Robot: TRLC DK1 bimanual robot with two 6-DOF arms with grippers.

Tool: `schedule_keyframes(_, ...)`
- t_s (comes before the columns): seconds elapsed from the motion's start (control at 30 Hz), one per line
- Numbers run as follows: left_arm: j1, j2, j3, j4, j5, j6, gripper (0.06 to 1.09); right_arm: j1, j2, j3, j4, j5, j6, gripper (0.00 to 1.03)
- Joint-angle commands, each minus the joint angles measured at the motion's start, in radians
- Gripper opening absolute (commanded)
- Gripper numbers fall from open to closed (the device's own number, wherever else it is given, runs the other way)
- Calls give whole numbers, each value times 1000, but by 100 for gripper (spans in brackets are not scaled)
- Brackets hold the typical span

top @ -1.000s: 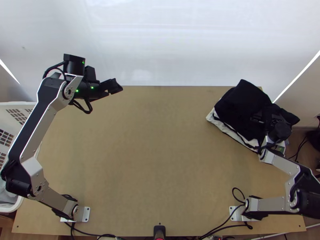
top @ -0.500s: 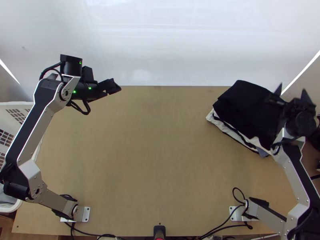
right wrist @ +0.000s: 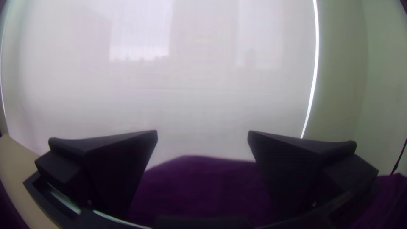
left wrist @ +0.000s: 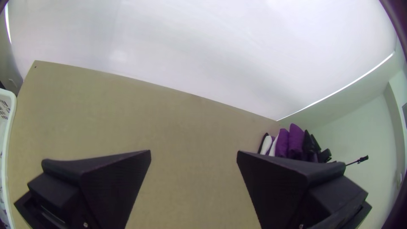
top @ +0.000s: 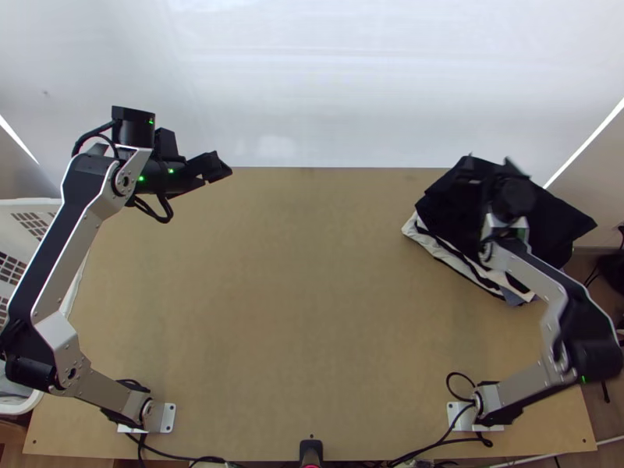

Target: Fold the t-shirt

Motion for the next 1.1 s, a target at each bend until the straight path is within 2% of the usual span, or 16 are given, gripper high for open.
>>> schedule_keyframes(0.0,13,1,-21,6,0,-2,104,22,181,-41,107,8,-4,99)
schedule_keyframes(0.6,10,-30,-72,21,0,-5,104,18,220,-168,219,31,-2,99)
schedule_keyframes(0.7,10,-33,-67,21,0,-5,104,13,121,-164,217,30,-2,99)
schedule_keyframes(0.77,10,-34,-57,21,0,-5,104,-4,-49,-147,194,31,-4,99)
schedule_keyframes(0.87,12,-39,-47,21,0,-6,104,-39,-188,-127,161,31,-17,99)
schedule_keyframes(1.07,13,-51,-41,20,0,-11,104,-208,-294,-139,154,33,-46,99)
